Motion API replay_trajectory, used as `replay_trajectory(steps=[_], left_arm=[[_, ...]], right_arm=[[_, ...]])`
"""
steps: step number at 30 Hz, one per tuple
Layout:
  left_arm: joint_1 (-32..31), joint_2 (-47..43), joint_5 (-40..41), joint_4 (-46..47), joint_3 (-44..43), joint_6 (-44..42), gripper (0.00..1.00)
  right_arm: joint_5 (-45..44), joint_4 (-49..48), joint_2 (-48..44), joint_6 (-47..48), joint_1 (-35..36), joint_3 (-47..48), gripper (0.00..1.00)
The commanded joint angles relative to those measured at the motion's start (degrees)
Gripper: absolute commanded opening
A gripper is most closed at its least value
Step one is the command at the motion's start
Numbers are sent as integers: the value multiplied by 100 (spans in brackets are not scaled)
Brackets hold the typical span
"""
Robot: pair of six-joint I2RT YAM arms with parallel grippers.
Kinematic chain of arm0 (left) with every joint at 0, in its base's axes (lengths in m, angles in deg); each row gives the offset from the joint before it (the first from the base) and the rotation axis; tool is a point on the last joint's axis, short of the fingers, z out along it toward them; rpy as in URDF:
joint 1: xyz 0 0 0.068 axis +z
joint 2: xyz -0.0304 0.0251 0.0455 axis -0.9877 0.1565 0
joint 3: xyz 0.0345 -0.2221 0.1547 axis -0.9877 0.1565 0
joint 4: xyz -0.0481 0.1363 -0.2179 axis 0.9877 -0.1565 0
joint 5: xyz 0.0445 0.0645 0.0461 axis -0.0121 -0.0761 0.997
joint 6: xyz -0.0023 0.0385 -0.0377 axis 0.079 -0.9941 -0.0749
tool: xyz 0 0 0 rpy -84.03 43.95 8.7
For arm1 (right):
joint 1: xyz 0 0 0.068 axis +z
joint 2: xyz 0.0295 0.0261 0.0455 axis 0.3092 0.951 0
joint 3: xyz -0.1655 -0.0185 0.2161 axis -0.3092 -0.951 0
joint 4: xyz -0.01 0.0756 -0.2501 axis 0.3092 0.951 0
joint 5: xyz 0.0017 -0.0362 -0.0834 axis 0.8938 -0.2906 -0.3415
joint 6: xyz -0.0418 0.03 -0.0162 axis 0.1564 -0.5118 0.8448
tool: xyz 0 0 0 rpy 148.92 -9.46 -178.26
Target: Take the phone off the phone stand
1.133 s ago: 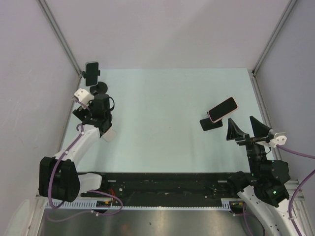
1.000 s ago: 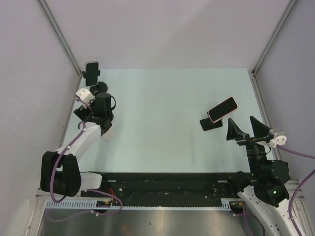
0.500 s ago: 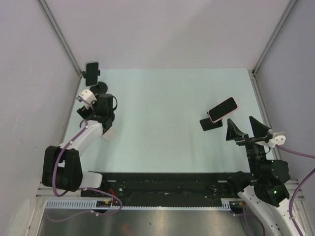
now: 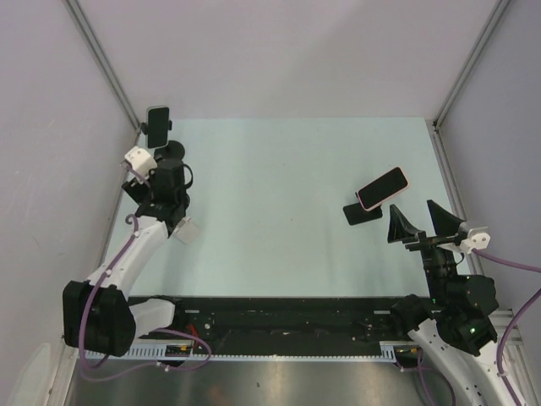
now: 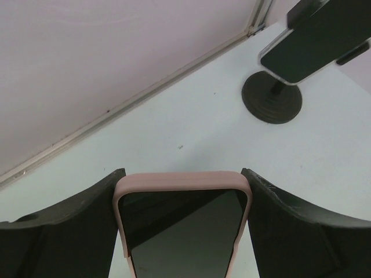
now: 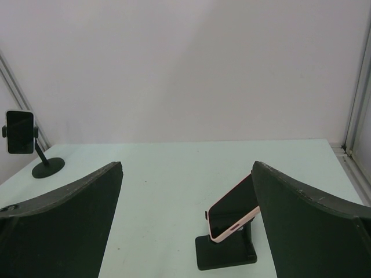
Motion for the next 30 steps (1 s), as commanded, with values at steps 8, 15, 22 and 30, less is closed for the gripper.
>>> replay_trajectory(steps=[8, 15, 22, 30], left_arm=[[-892, -778, -1157, -101, -1264, -1642, 0], [-1342, -760, -2552, -1033, -1889, -959, 0], [-1509, -717, -4188, -1315, -1696, -202, 0], [-2115, -558, -4691, -1297, -1161, 430, 0]], right_arm=[[1292, -58, 140, -100, -138, 348, 100], [2785, 110, 1877, -1294, -147, 797, 100], [4824, -479, 3661, -2314, -86, 797, 100], [4907, -1814, 5650, -3046, 792, 604, 100]])
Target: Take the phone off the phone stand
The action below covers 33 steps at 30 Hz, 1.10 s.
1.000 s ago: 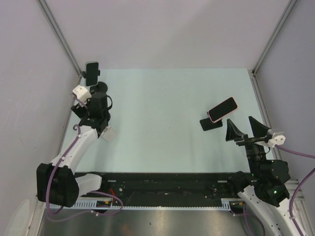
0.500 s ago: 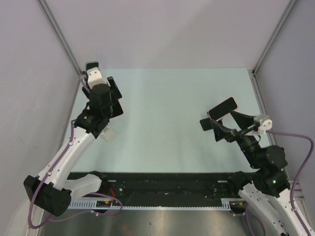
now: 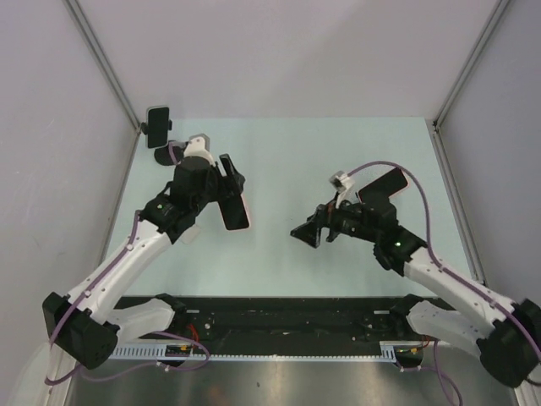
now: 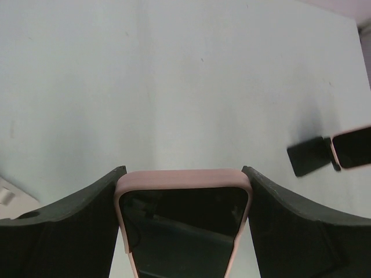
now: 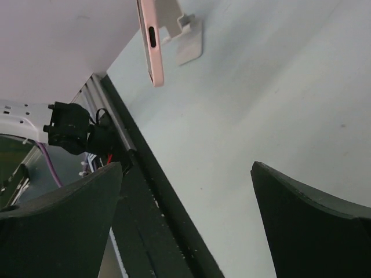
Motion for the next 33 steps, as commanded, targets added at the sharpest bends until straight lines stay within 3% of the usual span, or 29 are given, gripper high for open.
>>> replay_trajectory(steps=[1, 3, 7, 15, 18, 20, 23, 24, 26, 27, 30, 33], left_arm=[[-400, 62, -565, 182, 180, 612, 0], [-541, 89, -591, 191, 276, 665, 0], [-874, 107, -635, 200, 400, 797, 0], [-1130, -25, -714, 200, 584, 964, 1], [-1157, -95, -715, 200, 672, 991, 1], [-1157, -157, -671, 200, 725, 991, 1], [-1157, -297, -452, 200, 813, 1035, 16], [-1157, -350, -381, 200, 831, 1035, 31], [-1157, -516, -135, 200, 839, 1035, 50], [-1148, -578, -39, 200, 840, 991, 68], [-1130, -938, 470, 191, 848, 860, 93], [-1121, -1456, 1173, 191, 883, 562, 99]], right_arm=[[104, -1368, 890, -637, 844, -69, 100], [-107, -1800, 1409, -856, 1154, -87, 98], [-169, -3178, 2349, -1419, 1576, -157, 81], [-564, -3981, 3142, -1622, 1946, -175, 61], [-591, -4148, 3203, -1701, 1955, -227, 47], [-617, -4140, 3168, -1736, 1973, -245, 32], [-652, -3965, 3098, -1841, 1964, -254, 8], [-679, -3877, 3081, -1885, 1964, -289, 0], [-723, -3832, 3028, -2051, 1955, -315, 0], [-758, -3710, 3002, -2113, 1955, -333, 0], [-907, -3386, 2984, -2464, 1955, -342, 0], [-1039, -3104, 3027, -2859, 1946, -351, 0]])
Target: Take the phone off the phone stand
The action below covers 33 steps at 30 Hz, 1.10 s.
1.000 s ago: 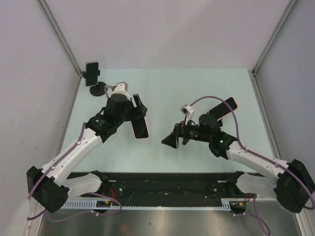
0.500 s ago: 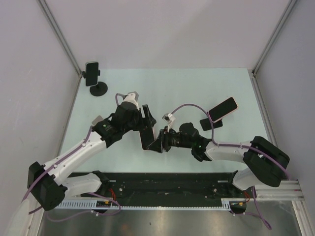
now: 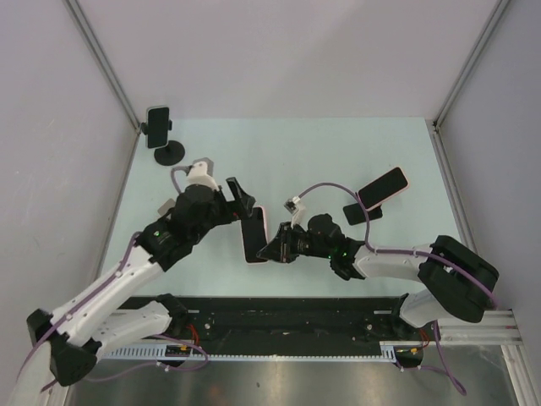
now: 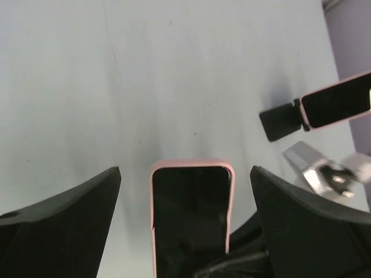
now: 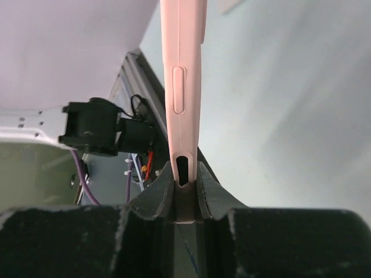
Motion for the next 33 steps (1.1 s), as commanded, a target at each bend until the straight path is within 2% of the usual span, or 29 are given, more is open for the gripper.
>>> replay_trajectory(steps=[1, 5, 12, 18, 23, 26, 29, 30, 32, 33], left_arm=[[39, -904, 1279, 311, -48, -397, 100], [48, -1590, 2517, 312, -4, -1064, 100], [48, -2504, 3941, 329, 163, -2408, 100], [74, -2953, 4515, 452, 857, -2630, 100], [276, -2918, 4323, 478, 972, -2692, 100], [504, -2848, 3981, 478, 981, -2648, 100], [847, -2830, 3629, 478, 998, -2560, 100], [996, -2830, 3575, 478, 998, -2508, 100], [1093, -2848, 3470, 478, 1007, -2472, 100], [1155, -2848, 3417, 478, 1016, -2455, 100]], right_arm=[[-366, 291, -76, -791, -45, -49, 0], [-393, 327, 152, -1283, -36, -84, 0], [-296, -321, 1066, -2153, -19, -93, 0], [-410, -666, 1673, -2751, 61, -93, 0], [-612, -377, 1647, -2892, 131, -84, 1], [-727, -26, 1550, -2918, 166, -93, 11], [-797, 229, 1445, -2936, 192, -93, 28], [-806, 300, 1401, -2936, 193, -93, 38], [-832, 510, 1340, -2927, 193, -93, 47], [-841, 598, 1287, -2919, 201, -93, 57]])
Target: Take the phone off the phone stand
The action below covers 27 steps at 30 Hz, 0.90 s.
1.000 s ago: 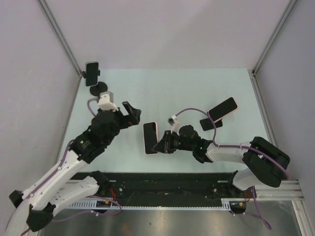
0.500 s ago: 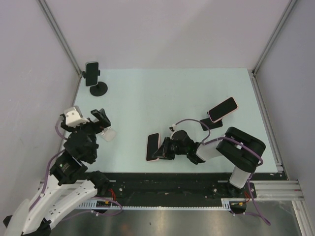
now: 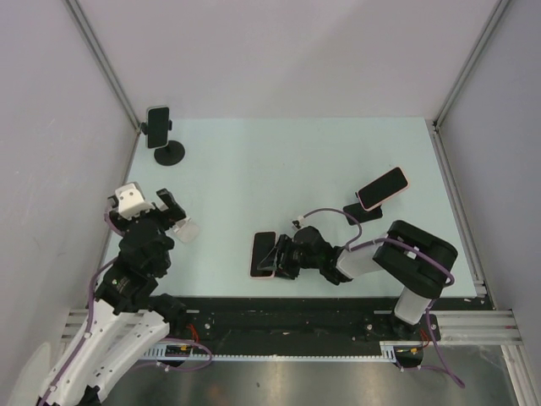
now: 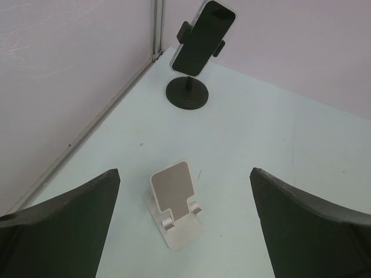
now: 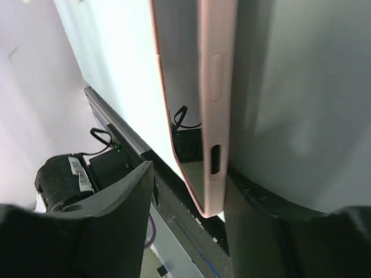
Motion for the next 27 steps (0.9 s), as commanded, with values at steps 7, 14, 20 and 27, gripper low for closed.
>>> replay_trajectory(steps=[7, 14, 20, 27], left_arm=[[294, 79, -299, 133, -3, 46, 100], [295, 377, -465, 124, -20, 81, 100], [312, 641, -712, 115, -47, 195, 100], [470, 835, -1002, 115, -64, 266, 100]], right_arm=[[-536, 1246, -910, 171, 48, 73, 94], [-1099, 2361, -1789, 610, 48, 73, 100], [-1171, 2364, -2107, 1208, -4, 82, 100], [-309, 1985, -1132, 1533, -48, 565, 100]])
